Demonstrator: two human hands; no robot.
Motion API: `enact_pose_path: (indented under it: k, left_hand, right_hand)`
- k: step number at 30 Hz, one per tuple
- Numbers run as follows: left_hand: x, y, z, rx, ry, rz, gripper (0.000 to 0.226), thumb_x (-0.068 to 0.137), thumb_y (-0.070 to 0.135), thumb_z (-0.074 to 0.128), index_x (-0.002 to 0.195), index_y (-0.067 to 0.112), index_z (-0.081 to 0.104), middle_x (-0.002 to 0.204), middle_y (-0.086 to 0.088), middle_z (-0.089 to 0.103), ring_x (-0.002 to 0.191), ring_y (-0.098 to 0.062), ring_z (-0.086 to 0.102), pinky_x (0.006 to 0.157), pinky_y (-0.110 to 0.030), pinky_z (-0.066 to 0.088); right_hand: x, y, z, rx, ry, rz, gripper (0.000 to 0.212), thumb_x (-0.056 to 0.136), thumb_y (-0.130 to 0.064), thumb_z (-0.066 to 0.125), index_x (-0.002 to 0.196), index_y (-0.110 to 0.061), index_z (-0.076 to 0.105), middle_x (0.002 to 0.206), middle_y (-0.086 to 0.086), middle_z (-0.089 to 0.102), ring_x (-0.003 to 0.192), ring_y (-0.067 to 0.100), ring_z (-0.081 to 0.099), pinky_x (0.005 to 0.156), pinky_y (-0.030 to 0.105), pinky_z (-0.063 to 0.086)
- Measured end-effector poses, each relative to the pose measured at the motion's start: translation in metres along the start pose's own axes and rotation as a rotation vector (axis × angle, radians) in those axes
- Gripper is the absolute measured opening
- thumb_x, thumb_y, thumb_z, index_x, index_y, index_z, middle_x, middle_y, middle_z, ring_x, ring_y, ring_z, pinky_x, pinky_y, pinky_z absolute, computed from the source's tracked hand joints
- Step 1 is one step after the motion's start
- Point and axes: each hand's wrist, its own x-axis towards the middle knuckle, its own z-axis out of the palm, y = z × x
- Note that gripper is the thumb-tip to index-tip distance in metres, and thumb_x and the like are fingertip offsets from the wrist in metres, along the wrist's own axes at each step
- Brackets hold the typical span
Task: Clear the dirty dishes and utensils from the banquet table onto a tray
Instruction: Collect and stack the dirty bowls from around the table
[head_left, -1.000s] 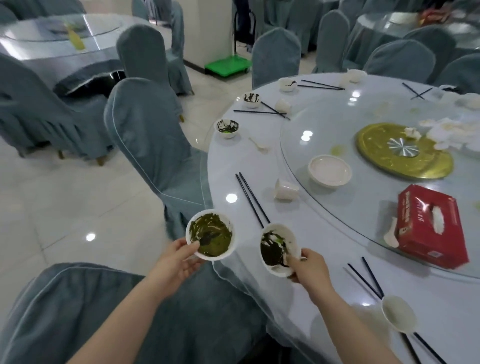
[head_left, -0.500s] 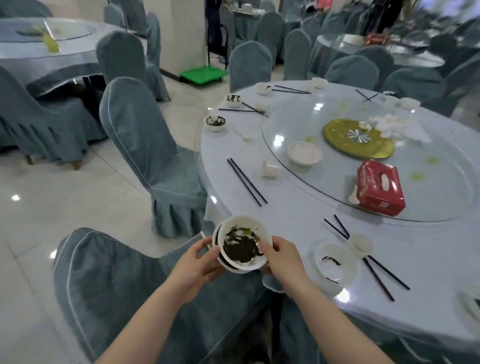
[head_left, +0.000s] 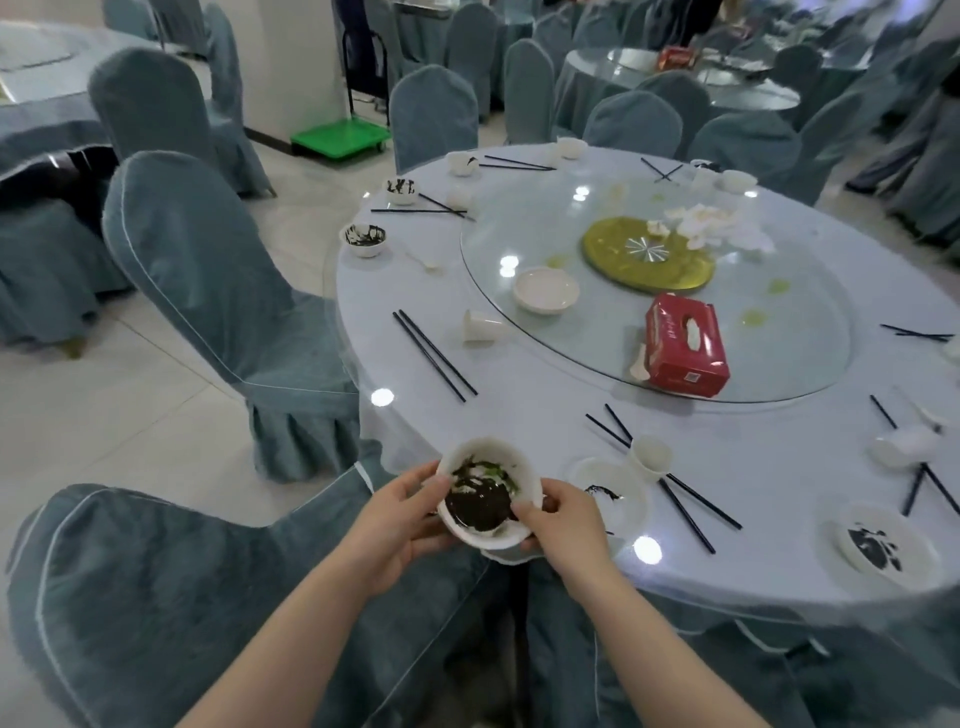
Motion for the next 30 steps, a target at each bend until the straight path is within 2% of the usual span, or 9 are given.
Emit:
enact_pose_path:
  k: [2, 4, 7, 10, 14, 16, 21, 26, 30]
  left_hand:
    - [0.007, -0.005, 0.010, 0.020, 0.017, -0.005, 0.033, 0.087, 0.013, 0.066, 0.118, 0.021, 0.060, 0.105, -0.013, 0.073, 0.092, -0.027, 0.072, 0.068, -0.032, 0.058]
    - [0.015, -0.010, 0.018, 0.032, 0.072, -0.020, 0.035, 0.088, 0.000, 0.063, 0.117, 0.018, 0.058, 0.102, -0.017, 0.072, 0.086, -0.028, 0.072, 0.063, -0.031, 0.058]
    - [0.025, -0.015, 0.029, 0.080, 0.138, -0.046, 0.038, 0.087, -0.006, 0.059, 0.118, 0.015, 0.057, 0.106, -0.022, 0.069, 0.082, -0.030, 0.072, 0.061, -0.032, 0.059]
    - [0.035, -0.015, 0.039, 0.059, 0.152, -0.049, 0.038, 0.087, -0.007, 0.060, 0.118, 0.016, 0.056, 0.107, -0.023, 0.067, 0.081, -0.030, 0.072, 0.060, -0.032, 0.059]
    - [0.041, -0.014, 0.051, 0.004, 0.155, -0.050, 0.034, 0.087, -0.007, 0.060, 0.108, 0.021, 0.058, 0.095, -0.018, 0.073, 0.079, -0.027, 0.073, 0.060, -0.029, 0.058]
    - [0.040, -0.016, 0.054, 0.001, 0.138, -0.050, 0.034, 0.087, -0.006, 0.060, 0.110, 0.020, 0.058, 0.095, -0.017, 0.074, 0.081, -0.027, 0.073, 0.061, -0.029, 0.058]
    - [0.034, -0.021, 0.055, -0.040, 0.119, -0.059, 0.033, 0.087, -0.004, 0.061, 0.116, 0.010, 0.058, 0.104, -0.019, 0.072, 0.086, -0.029, 0.072, 0.064, -0.031, 0.059]
    - [0.021, -0.023, 0.063, -0.007, 0.066, -0.055, 0.027, 0.088, 0.001, 0.061, 0.115, 0.004, 0.060, 0.101, -0.015, 0.073, 0.083, -0.025, 0.073, 0.061, -0.027, 0.058]
    - [0.003, -0.028, 0.064, 0.043, 0.015, -0.039, 0.022, 0.090, 0.010, 0.062, 0.111, 0.005, 0.065, 0.097, -0.013, 0.074, 0.081, -0.021, 0.071, 0.065, -0.027, 0.058]
  right_hand:
    - [0.006, 0.006, -0.009, 0.001, 0.016, 0.006, 0.005, 0.084, -0.023, 0.068, 0.082, -0.024, 0.072, 0.071, -0.001, 0.072, 0.064, 0.014, 0.070, 0.057, 0.031, 0.057]
    - [0.010, 0.013, -0.017, 0.037, 0.032, 0.038, 0.019, 0.091, -0.035, 0.060, 0.083, -0.023, 0.071, 0.070, -0.004, 0.071, 0.066, 0.014, 0.069, 0.067, 0.037, 0.060]
    - [0.016, 0.029, -0.038, 0.190, 0.112, 0.172, 0.024, 0.095, -0.033, 0.053, 0.088, -0.015, 0.068, 0.060, 0.002, 0.065, 0.053, 0.015, 0.064, 0.062, 0.037, 0.060]
    - [0.024, 0.055, -0.068, 0.073, 0.263, 0.245, 0.013, 0.092, -0.029, 0.058, 0.093, -0.017, 0.063, 0.065, 0.004, 0.066, 0.049, 0.010, 0.061, 0.053, 0.027, 0.052]
    - [0.035, 0.081, -0.097, -0.058, 0.383, 0.378, 0.031, 0.086, -0.034, 0.063, 0.105, -0.012, 0.051, 0.097, 0.005, 0.063, 0.089, 0.026, 0.063, 0.085, 0.042, 0.052]
    - [0.041, 0.086, -0.099, -0.036, 0.353, 0.422, 0.034, 0.087, -0.035, 0.063, 0.109, -0.015, 0.045, 0.101, 0.005, 0.060, 0.094, 0.029, 0.062, 0.088, 0.043, 0.051]
    - [0.044, 0.072, -0.091, -0.035, 0.270, 0.322, 0.010, 0.089, -0.016, 0.058, 0.097, -0.010, 0.055, 0.069, 0.008, 0.070, 0.064, 0.022, 0.069, 0.072, 0.042, 0.059]
    - [0.013, 0.047, -0.082, 0.035, 0.219, 0.193, 0.006, 0.089, -0.018, 0.061, 0.091, -0.013, 0.057, 0.073, 0.009, 0.069, 0.053, 0.012, 0.064, 0.051, 0.024, 0.053]
    - [-0.029, 0.039, -0.081, 0.144, 0.279, 0.131, 0.005, 0.090, -0.018, 0.063, 0.090, -0.014, 0.060, 0.082, 0.010, 0.068, 0.057, 0.011, 0.063, 0.049, 0.016, 0.048]
